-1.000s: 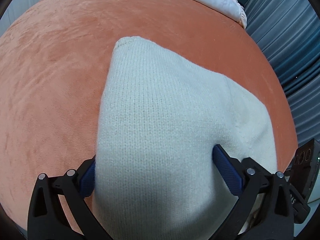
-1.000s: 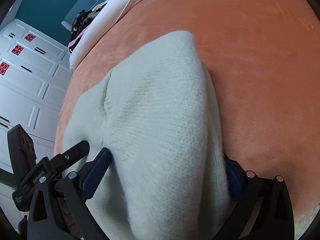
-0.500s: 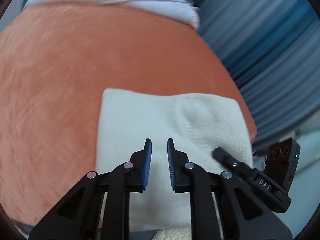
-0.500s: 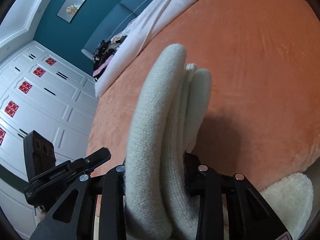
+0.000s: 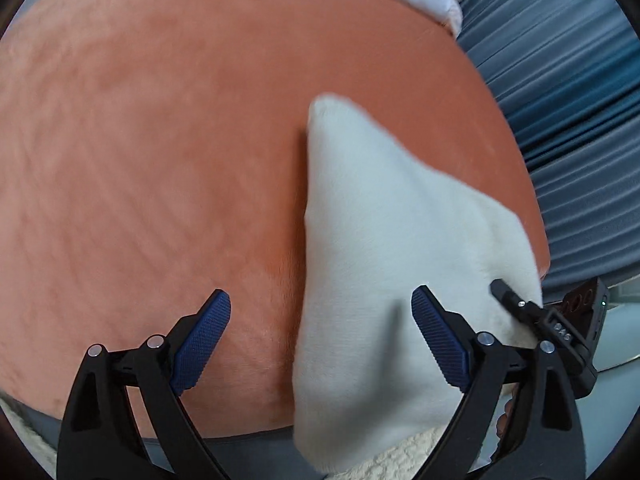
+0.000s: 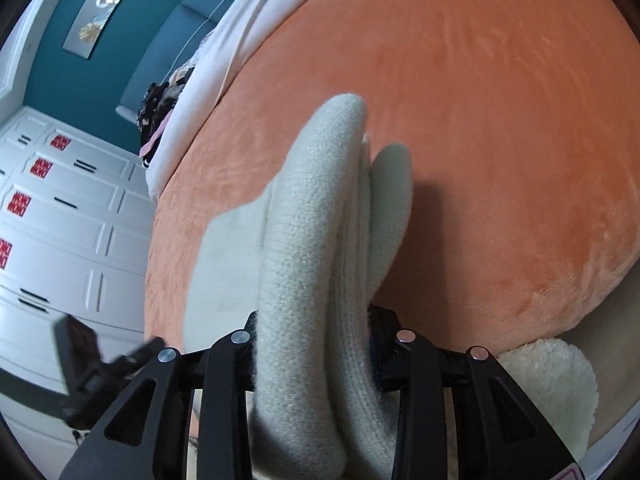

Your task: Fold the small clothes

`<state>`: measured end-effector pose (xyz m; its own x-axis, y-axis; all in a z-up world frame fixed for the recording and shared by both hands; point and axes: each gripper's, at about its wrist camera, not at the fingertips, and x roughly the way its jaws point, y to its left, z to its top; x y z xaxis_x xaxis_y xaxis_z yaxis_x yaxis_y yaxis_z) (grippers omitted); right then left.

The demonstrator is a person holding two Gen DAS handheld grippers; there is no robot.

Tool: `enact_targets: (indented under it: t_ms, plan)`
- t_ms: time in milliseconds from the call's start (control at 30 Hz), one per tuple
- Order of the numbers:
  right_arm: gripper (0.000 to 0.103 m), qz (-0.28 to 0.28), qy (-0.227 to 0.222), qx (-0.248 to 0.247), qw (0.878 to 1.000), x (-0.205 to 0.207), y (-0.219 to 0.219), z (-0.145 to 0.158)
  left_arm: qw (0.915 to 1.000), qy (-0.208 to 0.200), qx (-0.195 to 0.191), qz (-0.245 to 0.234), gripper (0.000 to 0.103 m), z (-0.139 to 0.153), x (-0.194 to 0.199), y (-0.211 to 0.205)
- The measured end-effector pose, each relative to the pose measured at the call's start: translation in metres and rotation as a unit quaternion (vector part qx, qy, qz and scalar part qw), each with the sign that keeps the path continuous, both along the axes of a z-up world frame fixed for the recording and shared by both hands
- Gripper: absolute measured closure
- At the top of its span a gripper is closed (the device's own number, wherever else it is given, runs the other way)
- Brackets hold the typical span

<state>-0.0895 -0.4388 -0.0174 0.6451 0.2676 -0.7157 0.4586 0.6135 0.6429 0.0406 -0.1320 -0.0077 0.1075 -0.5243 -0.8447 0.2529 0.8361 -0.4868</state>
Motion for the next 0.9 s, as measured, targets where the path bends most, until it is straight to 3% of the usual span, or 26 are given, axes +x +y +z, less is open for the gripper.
enact_targets:
  t_ms: [133, 233, 300, 367, 433, 567, 667, 800, 900]
  plan:
    - [0.068, 0.001, 0.002, 0.030, 1.000, -0.001, -0.010, -0.020, 0.9963, 0.042, -0.075, 0.005, 0.010, -0.027, -0.004, -0.014]
    - [0.068, -0.002, -0.002, 0.056, 0.998, -0.004, -0.013, -0.028, 0.9950, 0.054, -0.078, -0.029, 0.019, -0.035, -0.006, -0.037]
    - [0.069, 0.001, -0.003, 0.039, 0.999, -0.001, -0.008, -0.018, 0.9968, 0.033, -0.067, -0.029, 0.026, -0.027, -0.008, -0.044]
    - [0.070, 0.010, -0.018, 0.013, 1.000, 0.003, 0.001, 0.000, 0.9963, 0.024, -0.077, -0.031, 0.040, -0.015, -0.009, -0.042]
    - [0.070, 0.030, -0.035, -0.032, 0.998, 0.009, 0.017, 0.029, 0.9948, 0.013, -0.096, -0.033, 0.046, 0.003, -0.012, -0.036]
    - [0.071, 0.051, -0.088, -0.115, 0.988, 0.010, 0.043, 0.103, 0.9878, -0.034, -0.149, -0.031, 0.046, 0.060, -0.014, -0.018]
    - [0.071, 0.053, -0.150, -0.140, 0.977, 0.003, 0.055, 0.163, 0.9776, -0.092, -0.184, -0.043, 0.047, 0.129, -0.018, 0.001]
    - [0.071, 0.062, -0.252, -0.168, 0.951, -0.004, 0.081, 0.250, 0.9553, -0.190, -0.218, -0.060, 0.046, 0.231, -0.027, 0.039]
    - [0.070, 0.074, -0.335, -0.173, 0.923, -0.004, 0.109, 0.312, 0.9321, -0.273, -0.229, -0.064, 0.046, 0.306, -0.036, 0.078]
